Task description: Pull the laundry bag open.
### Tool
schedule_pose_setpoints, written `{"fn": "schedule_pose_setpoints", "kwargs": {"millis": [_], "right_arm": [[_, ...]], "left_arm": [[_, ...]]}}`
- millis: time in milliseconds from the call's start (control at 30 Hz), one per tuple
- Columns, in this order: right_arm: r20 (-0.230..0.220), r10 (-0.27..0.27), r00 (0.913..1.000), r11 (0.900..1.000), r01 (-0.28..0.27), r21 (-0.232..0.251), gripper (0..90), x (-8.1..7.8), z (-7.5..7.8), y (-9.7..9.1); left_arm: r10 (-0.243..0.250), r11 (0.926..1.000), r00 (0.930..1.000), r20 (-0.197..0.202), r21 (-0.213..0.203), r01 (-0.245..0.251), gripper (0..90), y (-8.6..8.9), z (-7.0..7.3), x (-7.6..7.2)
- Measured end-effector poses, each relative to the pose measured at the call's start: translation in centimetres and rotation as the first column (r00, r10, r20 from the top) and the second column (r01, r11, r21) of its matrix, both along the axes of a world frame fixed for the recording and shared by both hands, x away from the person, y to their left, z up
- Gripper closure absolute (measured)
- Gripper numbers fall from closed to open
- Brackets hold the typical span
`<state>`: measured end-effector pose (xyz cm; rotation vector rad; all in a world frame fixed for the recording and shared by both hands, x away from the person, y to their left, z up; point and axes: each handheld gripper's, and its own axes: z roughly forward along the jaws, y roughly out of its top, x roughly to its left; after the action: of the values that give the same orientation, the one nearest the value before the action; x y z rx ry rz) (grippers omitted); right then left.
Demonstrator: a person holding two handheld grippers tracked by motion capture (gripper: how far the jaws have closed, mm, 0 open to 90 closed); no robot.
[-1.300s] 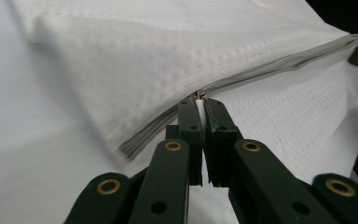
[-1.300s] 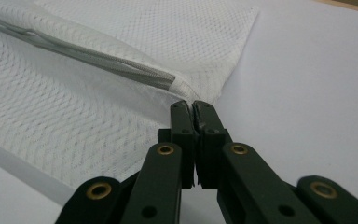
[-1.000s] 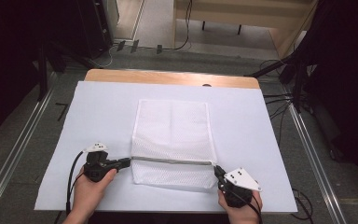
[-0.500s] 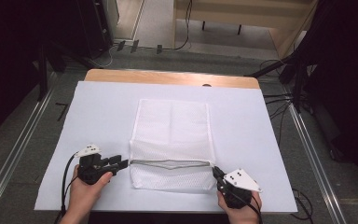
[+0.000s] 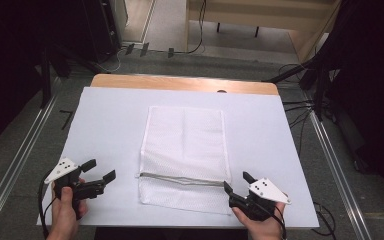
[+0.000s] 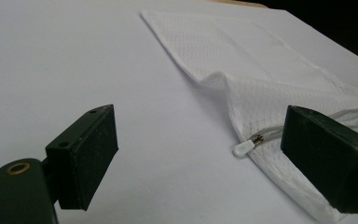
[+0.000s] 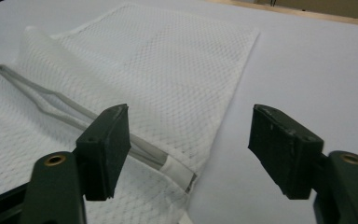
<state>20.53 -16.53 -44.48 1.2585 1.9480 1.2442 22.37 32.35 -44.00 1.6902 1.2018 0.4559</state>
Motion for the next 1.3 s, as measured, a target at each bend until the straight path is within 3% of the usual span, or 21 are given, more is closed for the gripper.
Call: {"fn": "schedule_pose_setpoints", "kwargs": {"millis": [100, 133, 233, 333, 567, 733, 1300], "right_arm": [[-0.008, -0.027, 0.9996, 0.9996, 0.028, 0.005, 22.6, 0.2, 0.1, -0.5], [-0.017, -0.041, 0.9990, 0.9991, 0.041, 0.005, 15.1, 0.3, 0.2, -1.1], [-0.027, -0.041, 0.9988, 0.9991, 0.041, -0.005, 9.1, 0.5, 0.2, -1.7], [-0.043, -0.062, 0.9972, 0.9979, 0.062, 0.018, 3.1, 0.8, 0.1, -3.2], [-0.031, -0.094, 0.9951, 0.9945, 0.095, 0.044, 0.5, 1.2, 0.1, -5.3], [-0.040, -0.123, 0.9916, 0.9915, 0.124, 0.039, 0.0, 1.6, -0.1, -7.0], [-0.058, -0.204, 0.9772, 0.9765, 0.208, 0.058, 0.0, 2.3, -0.9, -10.9]], "left_arm": [[-0.003, 0.9998, 1.0000, 0.006, 0.022, 0.003, 9.0, 0.3, 0.0, -0.2], [0.004, 0.9993, 0.9999, 0.014, 0.036, -0.005, 9.0, 0.4, 0.0, -0.5], [-0.019, 0.9995, 0.9997, 0.017, 0.024, 0.019, 8.6, 0.8, 0.1, -0.7], [-0.018, 0.9997, 0.9995, 0.028, 0.015, 0.017, 2.0, 1.5, 0.1, -0.7], [0.012, 0.9998, 0.9996, 0.027, 0.018, -0.012, 2.0, 2.6, -0.1, -0.4], [0.012, 0.9990, 0.9996, 0.027, 0.042, -0.014, 2.0, 3.0, -0.3, -0.2], [0.056, 0.9978, 0.9972, 0.049, 0.033, -0.058, 2.0, 4.6, -0.2, -0.1]]}}
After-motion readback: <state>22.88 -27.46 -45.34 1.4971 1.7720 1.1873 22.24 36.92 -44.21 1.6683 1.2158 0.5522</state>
